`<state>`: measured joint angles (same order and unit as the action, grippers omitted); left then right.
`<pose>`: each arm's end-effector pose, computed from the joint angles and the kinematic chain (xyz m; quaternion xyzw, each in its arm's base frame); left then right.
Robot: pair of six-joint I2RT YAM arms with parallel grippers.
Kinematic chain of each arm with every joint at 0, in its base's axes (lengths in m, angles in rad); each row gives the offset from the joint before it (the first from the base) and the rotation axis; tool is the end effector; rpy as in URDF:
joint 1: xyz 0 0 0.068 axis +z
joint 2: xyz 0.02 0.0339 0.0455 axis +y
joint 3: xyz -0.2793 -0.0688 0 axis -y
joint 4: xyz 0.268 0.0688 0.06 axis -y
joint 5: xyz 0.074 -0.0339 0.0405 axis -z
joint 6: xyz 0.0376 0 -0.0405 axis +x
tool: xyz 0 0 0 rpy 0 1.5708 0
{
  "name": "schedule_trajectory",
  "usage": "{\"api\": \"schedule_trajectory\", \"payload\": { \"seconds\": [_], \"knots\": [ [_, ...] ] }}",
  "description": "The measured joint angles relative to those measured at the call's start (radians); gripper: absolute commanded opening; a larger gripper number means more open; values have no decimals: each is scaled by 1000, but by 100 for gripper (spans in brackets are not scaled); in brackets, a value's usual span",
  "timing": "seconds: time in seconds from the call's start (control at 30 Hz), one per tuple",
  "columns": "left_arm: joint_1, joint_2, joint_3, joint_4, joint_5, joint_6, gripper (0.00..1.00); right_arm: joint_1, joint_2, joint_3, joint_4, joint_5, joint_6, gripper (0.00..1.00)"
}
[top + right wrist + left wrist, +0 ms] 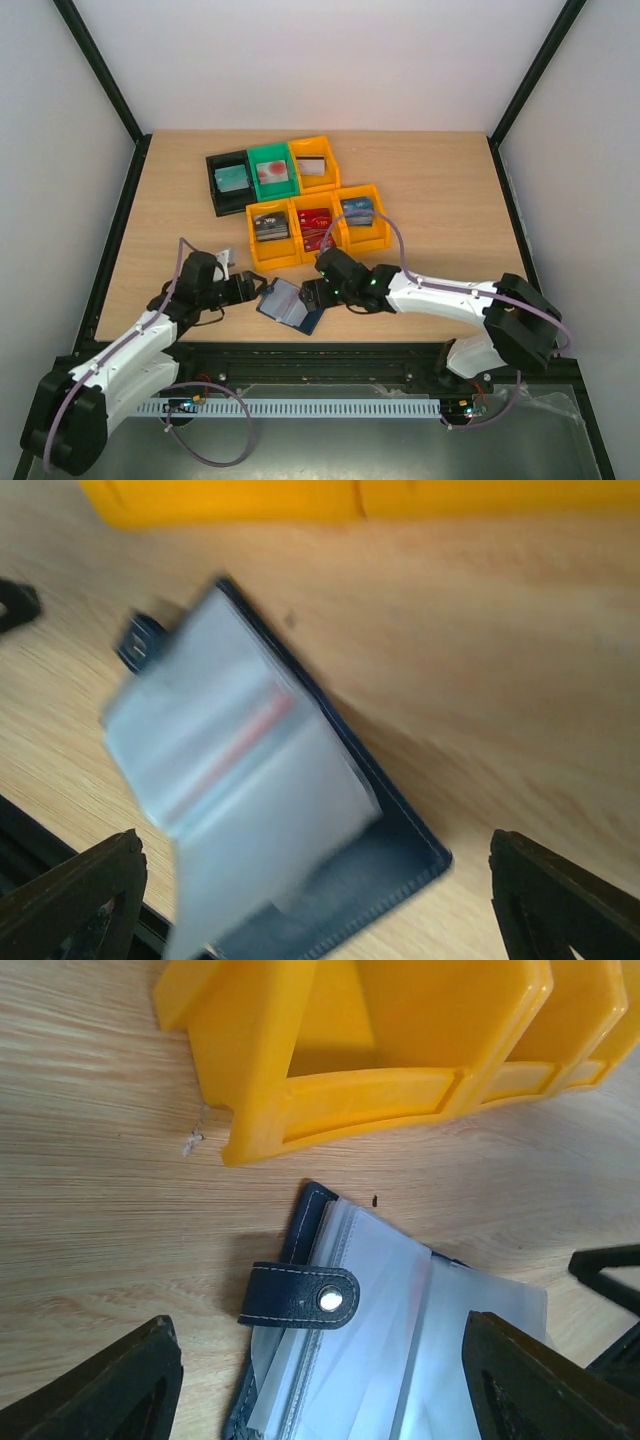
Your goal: Take the credit cards out of the card holder
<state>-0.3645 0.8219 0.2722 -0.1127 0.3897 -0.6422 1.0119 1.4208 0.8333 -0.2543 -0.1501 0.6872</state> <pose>0.1589 -0.0759 0.1623 -0.0379 0.8849 -0.3600 0.2931 0.1589 0.2647 0.2081 -0.1770 0.9151 0.3132 0.1821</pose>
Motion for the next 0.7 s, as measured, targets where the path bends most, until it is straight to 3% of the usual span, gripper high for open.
{"api": "schedule_trajectory", "payload": {
  "seconds": [0.23, 0.4, 0.7],
  "knots": [
    [-33, 110, -58, 135, 33, -58, 80, 24, 30, -111, 18, -5, 75, 93],
    [-37, 177, -78, 227, 51, -90, 80, 24, 127, -106, 143, -72, 74, 87],
    [-38, 253, -105, 371, 81, -130, 63, -10, 195, -103, 308, -204, 54, 80]
  ]
}}
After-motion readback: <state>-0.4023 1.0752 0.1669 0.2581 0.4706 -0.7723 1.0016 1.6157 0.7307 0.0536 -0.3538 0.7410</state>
